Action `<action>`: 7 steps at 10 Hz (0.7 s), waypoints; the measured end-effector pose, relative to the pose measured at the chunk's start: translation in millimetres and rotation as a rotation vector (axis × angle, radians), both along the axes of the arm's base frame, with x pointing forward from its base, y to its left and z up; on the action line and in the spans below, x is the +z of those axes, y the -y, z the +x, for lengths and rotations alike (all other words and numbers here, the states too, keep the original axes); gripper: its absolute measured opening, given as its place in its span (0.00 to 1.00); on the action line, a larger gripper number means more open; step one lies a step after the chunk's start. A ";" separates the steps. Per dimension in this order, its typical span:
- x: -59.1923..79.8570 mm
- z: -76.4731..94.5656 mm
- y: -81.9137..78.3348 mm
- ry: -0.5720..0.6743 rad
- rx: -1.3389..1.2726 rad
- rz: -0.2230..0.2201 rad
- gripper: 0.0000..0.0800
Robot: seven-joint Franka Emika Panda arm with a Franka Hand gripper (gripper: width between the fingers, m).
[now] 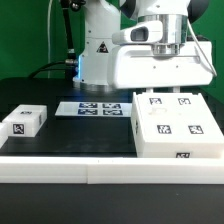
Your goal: Assemble cabinet
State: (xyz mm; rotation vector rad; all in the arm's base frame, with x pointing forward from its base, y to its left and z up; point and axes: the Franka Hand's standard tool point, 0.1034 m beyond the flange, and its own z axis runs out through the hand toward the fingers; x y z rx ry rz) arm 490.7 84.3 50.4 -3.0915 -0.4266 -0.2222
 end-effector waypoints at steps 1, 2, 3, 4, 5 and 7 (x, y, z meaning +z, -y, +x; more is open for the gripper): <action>3.1 1.3 2.0 -0.002 0.002 -0.001 0.24; 7.1 2.5 3.2 -0.002 0.002 -0.002 0.24; 12.6 2.9 4.4 -0.013 0.006 -0.004 0.24; 23.7 5.6 7.3 -0.025 0.009 -0.007 0.24; 34.8 9.2 7.6 -0.031 0.007 -0.008 0.23; 49.0 14.8 4.0 -0.049 0.007 -0.009 0.23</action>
Offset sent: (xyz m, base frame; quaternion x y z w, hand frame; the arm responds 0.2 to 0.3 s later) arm 0.0058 -0.0121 0.0359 0.0128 -0.0316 -0.0090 0.9994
